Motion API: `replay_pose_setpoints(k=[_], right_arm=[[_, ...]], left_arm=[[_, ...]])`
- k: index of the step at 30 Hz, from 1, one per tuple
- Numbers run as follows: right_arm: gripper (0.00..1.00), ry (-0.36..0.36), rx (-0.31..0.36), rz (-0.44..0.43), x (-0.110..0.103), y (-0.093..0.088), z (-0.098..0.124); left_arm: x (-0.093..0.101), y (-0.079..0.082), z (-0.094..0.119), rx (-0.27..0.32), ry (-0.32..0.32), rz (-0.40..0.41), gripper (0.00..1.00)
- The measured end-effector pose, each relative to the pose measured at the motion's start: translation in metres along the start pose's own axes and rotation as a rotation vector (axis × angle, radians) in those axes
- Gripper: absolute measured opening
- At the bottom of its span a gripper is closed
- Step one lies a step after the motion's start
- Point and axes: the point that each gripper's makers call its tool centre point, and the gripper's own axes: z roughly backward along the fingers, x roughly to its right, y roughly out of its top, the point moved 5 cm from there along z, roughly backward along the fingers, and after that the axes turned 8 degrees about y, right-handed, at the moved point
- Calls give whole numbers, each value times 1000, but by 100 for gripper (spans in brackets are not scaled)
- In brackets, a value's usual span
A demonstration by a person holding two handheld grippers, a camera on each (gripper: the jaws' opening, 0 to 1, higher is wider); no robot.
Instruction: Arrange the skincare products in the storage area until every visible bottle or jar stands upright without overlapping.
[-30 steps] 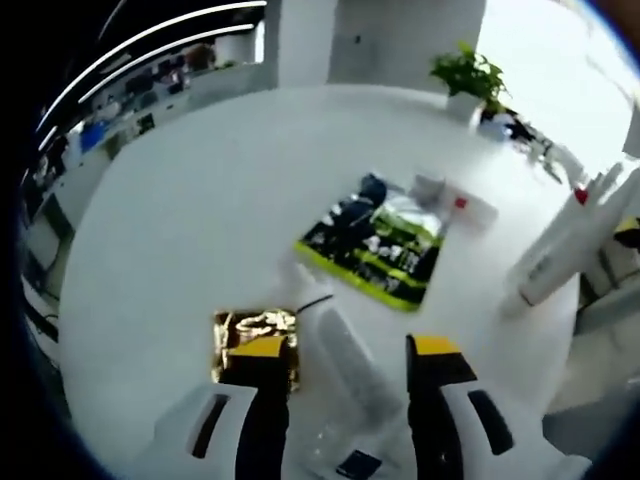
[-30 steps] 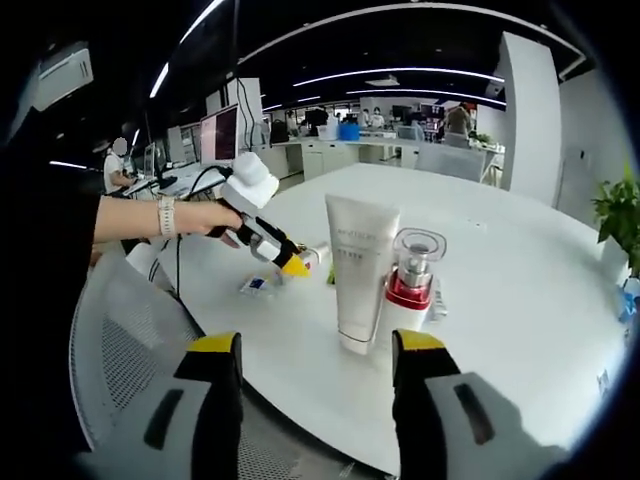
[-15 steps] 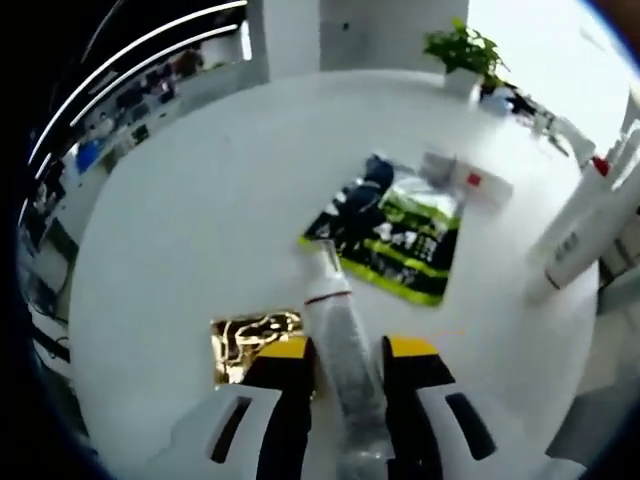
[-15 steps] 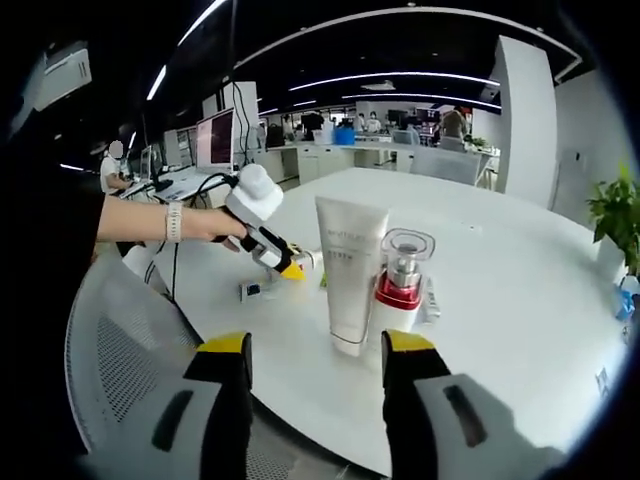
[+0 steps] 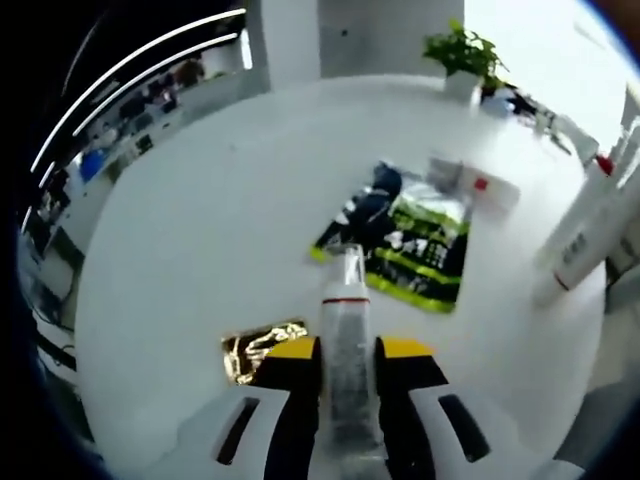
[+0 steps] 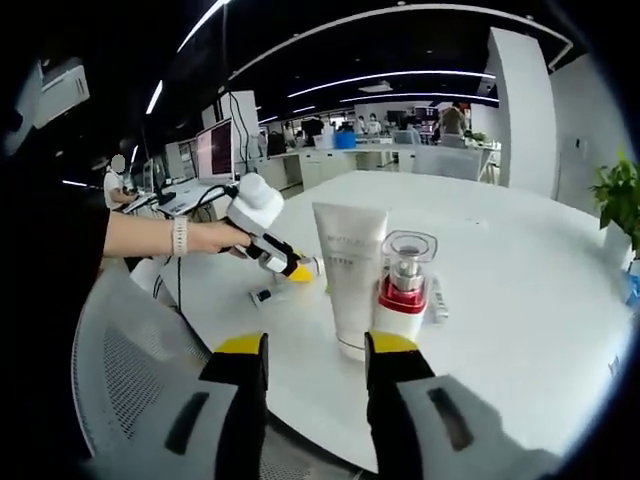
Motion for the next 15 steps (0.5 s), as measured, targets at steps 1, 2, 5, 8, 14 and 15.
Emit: replay_pose_setpoints(k=[1, 2, 5, 8, 14, 15], right_arm=[[35, 1, 1, -4, 0, 0, 0], [34, 3, 7, -5, 0, 1, -1], [32, 8, 5, -14, 1, 2, -3], [30, 22, 10, -25, -2, 4, -5], [29, 59, 3, -75, -10, 4, -12], [29, 64, 10, -69, -11, 5, -14]], left_arm=[[-1, 2, 4, 13, -3, 7, 17], [-1, 4, 7, 24, -7, 10, 17], [-1, 6, 20, 59, -17, -1, 17], [3, 6, 33, 91, -36, -7, 17], [12, -3, 54, 127, -69, -22, 17], [13, -4, 56, 128, -77, -16, 17]])
